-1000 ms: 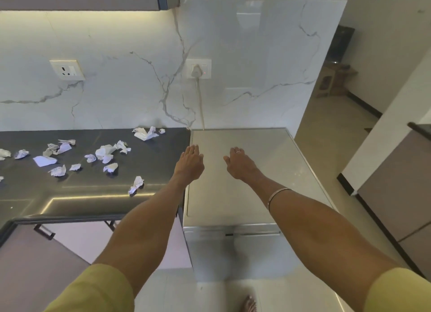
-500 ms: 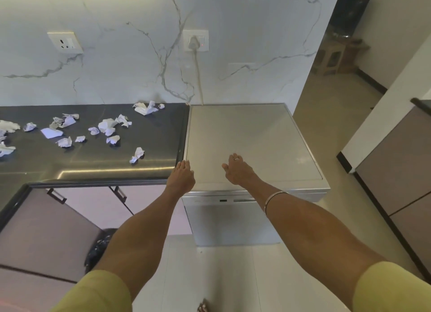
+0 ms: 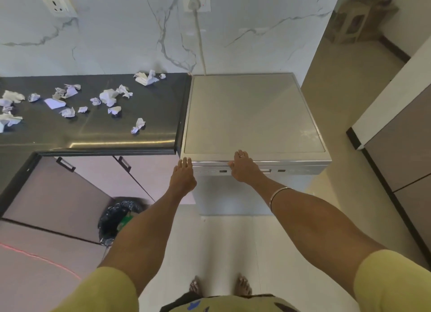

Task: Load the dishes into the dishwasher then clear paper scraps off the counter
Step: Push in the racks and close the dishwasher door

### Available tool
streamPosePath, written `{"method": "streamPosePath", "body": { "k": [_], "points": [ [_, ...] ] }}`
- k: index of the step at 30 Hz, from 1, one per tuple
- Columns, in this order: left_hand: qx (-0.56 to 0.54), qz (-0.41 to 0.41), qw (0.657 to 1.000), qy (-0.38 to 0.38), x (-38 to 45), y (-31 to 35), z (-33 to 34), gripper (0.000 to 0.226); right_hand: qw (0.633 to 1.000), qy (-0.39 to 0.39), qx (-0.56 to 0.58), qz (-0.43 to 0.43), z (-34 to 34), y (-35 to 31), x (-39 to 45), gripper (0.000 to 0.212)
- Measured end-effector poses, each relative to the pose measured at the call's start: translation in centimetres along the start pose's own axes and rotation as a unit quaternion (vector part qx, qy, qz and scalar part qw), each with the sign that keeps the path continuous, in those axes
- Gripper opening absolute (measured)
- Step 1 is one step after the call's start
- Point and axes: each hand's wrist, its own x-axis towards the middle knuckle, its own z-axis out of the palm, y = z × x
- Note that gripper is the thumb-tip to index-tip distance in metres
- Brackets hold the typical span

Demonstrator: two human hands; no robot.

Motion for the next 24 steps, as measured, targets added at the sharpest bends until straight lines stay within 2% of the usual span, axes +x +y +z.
{"method": "streamPosePath", "body": {
  "k": [3,10,14,19,21,24],
  "points": [
    [-0.002,0.022,0.999,0.025,0.6,-0.7,0.2,0.083,1.000,-0.003,0.003,0.014,0.9,0.0,0.0,0.060],
    [0.032,0.070,0.995,0.062,2.3,-3.3,1.9,0.099,0.997,0.034,-0.072,0.015,3.6,0.1,1.5,0.070],
    [0.039,0.102,0.990,0.088,4.2,-4.0,3.1,0.104,0.997,0.040,-0.062,0.012,5.3,1.1,2.9,0.080],
    [0.095,0.131,0.980,0.116,6.6,-4.2,5.2,0.122,0.990,0.121,-0.072,0.001,8.4,2.4,2.5,0.100],
    [0.102,0.126,0.978,0.134,6.8,-4.1,6.1,0.120,0.986,0.147,-0.075,-0.005,9.4,2.8,2.4,0.105],
    [0.093,0.121,0.970,0.187,7.0,-3.9,7.1,0.105,0.980,0.185,-0.069,-0.005,10.2,2.9,2.6,0.107]
  ]
}}
